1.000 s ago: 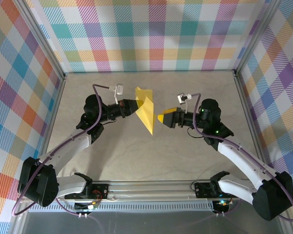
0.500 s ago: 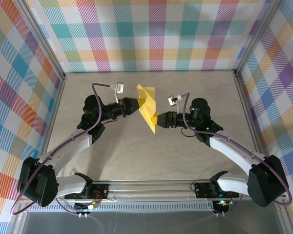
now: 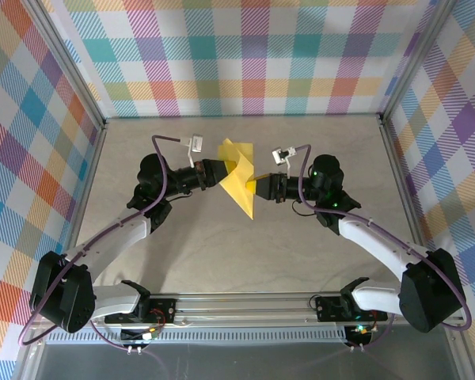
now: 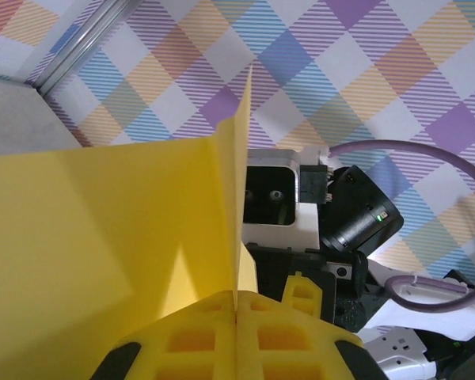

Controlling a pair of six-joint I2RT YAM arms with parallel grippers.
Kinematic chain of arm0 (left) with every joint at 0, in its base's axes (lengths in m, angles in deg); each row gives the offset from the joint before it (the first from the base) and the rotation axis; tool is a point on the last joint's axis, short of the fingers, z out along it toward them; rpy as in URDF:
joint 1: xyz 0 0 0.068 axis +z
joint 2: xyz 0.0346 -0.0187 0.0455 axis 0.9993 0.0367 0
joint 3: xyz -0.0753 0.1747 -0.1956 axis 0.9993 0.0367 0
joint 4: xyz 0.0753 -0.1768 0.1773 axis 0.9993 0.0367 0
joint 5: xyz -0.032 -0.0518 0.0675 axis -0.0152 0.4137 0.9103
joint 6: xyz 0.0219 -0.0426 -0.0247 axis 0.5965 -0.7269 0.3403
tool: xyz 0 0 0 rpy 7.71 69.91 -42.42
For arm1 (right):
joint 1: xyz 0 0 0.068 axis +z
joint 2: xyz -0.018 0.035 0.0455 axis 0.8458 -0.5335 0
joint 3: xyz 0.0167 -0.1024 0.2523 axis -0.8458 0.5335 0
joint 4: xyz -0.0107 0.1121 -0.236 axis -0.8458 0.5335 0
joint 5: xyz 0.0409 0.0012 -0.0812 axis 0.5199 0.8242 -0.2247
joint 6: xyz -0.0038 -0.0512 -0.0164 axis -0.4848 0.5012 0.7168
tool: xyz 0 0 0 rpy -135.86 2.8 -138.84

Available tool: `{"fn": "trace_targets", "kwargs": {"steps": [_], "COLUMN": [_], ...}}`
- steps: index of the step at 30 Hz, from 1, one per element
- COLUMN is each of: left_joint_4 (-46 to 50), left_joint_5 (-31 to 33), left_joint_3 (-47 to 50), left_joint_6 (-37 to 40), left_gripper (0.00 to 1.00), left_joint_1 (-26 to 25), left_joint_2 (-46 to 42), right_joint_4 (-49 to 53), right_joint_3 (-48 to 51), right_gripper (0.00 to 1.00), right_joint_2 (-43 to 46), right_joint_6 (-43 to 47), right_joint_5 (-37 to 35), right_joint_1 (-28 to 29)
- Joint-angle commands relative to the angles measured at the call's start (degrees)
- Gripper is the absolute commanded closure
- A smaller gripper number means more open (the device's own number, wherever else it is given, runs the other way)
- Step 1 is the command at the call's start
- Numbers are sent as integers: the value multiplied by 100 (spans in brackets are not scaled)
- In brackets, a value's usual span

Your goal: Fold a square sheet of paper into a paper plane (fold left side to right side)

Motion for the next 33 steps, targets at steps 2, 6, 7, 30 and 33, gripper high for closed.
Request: {"fn": "trace_targets", "kwargs": {"steps": [2, 6, 7, 30, 33], "left_joint_4": [-166, 486, 772, 6113, 6169], "left_joint_5": [57, 276, 393, 6266, 6410], "left_joint_3": [-102, -145, -161, -168, -137], "left_joint_6": [41, 540, 740, 2738, 2728], "left_gripper": [84, 63, 59, 31, 30], "left_joint_1": [-46, -30, -20, 111, 113], "left_joint_2": [15, -202, -305, -2719, -2855], "right_joint_4": [368, 1313, 1694, 10183, 10332], "right_joint_3": [-205, -354, -436, -5149, -5491], "right_gripper": [87, 92, 94, 97, 97], "right_joint_2": [250, 456, 499, -4057, -4729], "right_joint_6": [330, 816, 1014, 2193, 2154], "right_joint_5": [-180, -565, -701, -9769, -9866], "right_joint_1": [26, 26, 26, 2126, 2241]}}
